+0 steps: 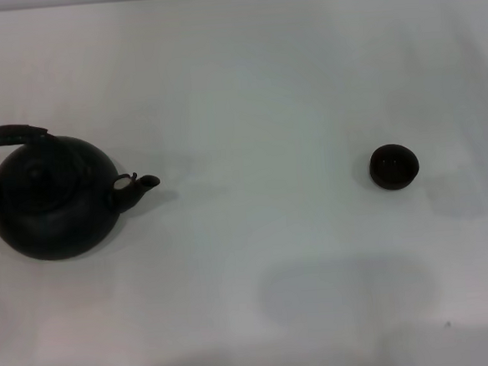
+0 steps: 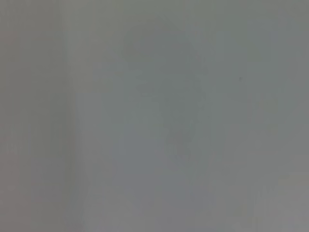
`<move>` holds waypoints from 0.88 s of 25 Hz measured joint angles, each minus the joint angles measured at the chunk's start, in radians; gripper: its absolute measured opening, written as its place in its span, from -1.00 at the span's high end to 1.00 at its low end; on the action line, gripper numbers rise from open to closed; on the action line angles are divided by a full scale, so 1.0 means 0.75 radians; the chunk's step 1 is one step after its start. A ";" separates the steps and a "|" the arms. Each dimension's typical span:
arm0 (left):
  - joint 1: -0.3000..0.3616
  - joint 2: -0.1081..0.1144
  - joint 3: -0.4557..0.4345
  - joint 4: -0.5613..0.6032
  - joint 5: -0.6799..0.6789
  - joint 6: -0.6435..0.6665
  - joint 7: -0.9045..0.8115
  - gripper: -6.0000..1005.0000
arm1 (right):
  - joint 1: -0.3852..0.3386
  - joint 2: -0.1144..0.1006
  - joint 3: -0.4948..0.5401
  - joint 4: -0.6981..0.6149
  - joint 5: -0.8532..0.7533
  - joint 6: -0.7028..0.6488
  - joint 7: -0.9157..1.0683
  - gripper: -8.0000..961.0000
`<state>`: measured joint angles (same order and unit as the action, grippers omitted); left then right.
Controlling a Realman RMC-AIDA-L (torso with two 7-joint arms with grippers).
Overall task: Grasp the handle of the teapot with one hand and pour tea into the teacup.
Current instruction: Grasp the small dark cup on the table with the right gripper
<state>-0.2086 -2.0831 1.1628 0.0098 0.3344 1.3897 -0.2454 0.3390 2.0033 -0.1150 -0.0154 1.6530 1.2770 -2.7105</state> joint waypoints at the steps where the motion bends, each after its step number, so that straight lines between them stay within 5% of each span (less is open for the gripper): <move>1: 0.000 0.000 0.000 0.000 0.000 0.000 0.000 -0.70 | 0.000 0.000 0.000 0.000 0.000 0.000 0.000 -0.82; 22: -0.004 0.000 0.000 0.007 0.000 0.001 0.000 -0.69 | 0.006 0.001 -0.002 0.001 0.009 0.007 0.002 -0.82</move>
<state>-0.2118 -2.0831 1.1627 0.0153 0.3342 1.3902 -0.2454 0.3434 2.0044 -0.1167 -0.0145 1.6596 1.2824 -2.7090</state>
